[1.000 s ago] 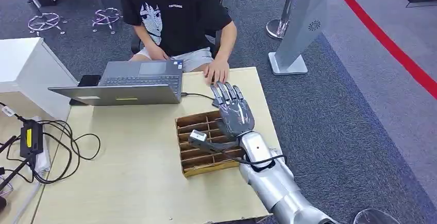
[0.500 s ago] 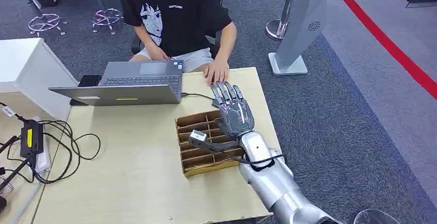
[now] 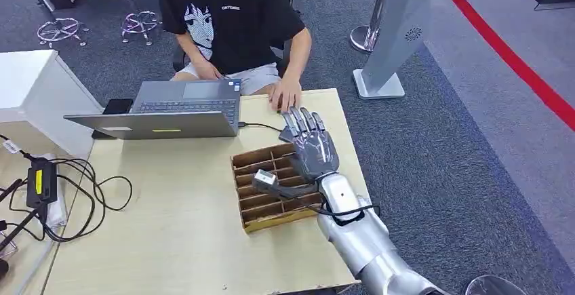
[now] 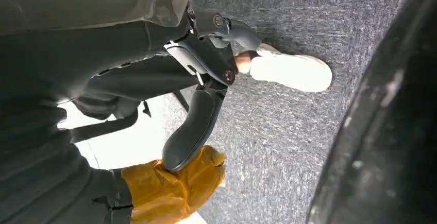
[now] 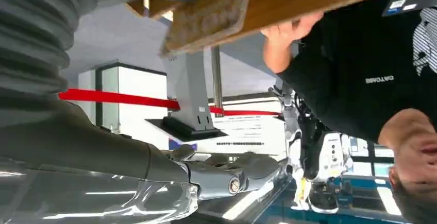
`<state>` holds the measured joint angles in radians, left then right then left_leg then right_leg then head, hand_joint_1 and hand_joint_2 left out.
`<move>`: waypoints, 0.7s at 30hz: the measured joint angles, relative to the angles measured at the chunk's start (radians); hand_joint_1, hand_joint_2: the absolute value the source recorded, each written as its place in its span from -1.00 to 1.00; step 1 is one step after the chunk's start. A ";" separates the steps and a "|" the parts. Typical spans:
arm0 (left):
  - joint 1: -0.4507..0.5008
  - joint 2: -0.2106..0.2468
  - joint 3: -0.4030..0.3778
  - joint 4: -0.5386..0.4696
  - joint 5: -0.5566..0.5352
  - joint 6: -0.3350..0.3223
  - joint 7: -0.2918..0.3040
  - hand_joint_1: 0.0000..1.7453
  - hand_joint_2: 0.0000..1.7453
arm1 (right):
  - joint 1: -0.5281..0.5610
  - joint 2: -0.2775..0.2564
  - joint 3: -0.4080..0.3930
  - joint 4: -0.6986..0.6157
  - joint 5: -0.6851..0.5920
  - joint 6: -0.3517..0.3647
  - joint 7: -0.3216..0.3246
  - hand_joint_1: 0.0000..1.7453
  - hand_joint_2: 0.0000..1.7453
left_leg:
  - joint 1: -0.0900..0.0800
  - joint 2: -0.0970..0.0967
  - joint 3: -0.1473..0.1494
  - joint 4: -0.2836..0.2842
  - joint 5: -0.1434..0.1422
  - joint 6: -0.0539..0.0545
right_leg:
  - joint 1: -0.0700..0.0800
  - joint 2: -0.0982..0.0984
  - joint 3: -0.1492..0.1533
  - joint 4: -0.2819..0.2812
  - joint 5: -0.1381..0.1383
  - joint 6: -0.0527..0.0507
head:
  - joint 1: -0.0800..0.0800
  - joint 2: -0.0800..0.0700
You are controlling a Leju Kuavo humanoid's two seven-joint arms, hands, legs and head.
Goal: Pass the card to the sensor for recognition and then transmit it.
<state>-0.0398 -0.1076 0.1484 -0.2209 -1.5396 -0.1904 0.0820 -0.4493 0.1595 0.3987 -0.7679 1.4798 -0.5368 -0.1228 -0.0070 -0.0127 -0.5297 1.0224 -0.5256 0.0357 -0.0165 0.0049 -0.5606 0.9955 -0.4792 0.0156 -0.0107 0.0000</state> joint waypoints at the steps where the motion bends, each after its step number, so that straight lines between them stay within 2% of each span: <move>1: 0.000 0.000 0.000 0.000 0.000 0.000 0.000 -1.00 1.00 | 0.003 0.000 -0.002 -0.001 0.001 0.000 -0.002 1.00 1.00 | 0.000 0.000 0.000 0.000 0.000 0.000 | 0.000 0.000 0.000 0.000 0.000 0.000 | 0.000 0.000; 4: 0.000 0.000 -0.001 0.000 0.000 0.000 0.000 -1.00 1.00 | 0.008 0.000 -0.008 -0.003 0.003 -0.001 -0.002 1.00 1.00 | 0.000 0.000 0.000 0.000 0.000 0.000 | 0.000 0.000 0.000 0.000 0.000 0.000 | 0.000 0.000; 6: 0.000 0.000 -0.002 0.000 0.000 0.000 0.000 -1.00 1.00 | 0.010 0.000 -0.011 -0.003 0.004 -0.002 -0.002 0.82 1.00 | 0.000 0.000 0.000 0.000 0.000 0.000 | 0.000 0.000 0.000 0.000 0.000 0.000 | 0.000 0.000; 9: 0.000 0.000 -0.002 0.000 0.000 0.000 0.000 -1.00 1.00 | 0.010 0.000 -0.013 -0.003 0.003 -0.001 -0.003 0.76 1.00 | 0.000 0.000 0.000 0.000 0.000 0.000 | 0.000 0.000 0.000 0.000 0.000 0.000 | 0.000 0.000; 20: 0.000 0.000 -0.002 0.000 0.000 0.001 -0.002 -1.00 1.00 | 0.014 0.000 -0.034 -0.008 0.001 0.000 -0.009 0.84 1.00 | 0.000 0.000 0.000 0.000 0.000 0.000 | 0.000 0.000 0.000 0.000 0.000 0.000 | 0.000 0.000; 21: 0.000 0.000 -0.002 0.000 0.000 0.001 -0.002 -1.00 1.00 | 0.015 0.000 -0.036 -0.011 0.001 0.000 -0.009 0.90 1.00 | 0.000 0.000 0.000 0.000 0.000 0.000 | 0.000 0.000 0.000 0.000 0.000 0.000 | 0.000 0.000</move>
<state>-0.0398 -0.1072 0.1461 -0.2209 -1.5396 -0.1896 0.0805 -0.4347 0.1591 0.3624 -0.7794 1.4809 -0.5364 -0.1316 -0.0070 -0.0126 -0.5299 1.0224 -0.5257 0.0357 -0.0165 0.0050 -0.5608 0.9955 -0.4793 0.0156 -0.0107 0.0000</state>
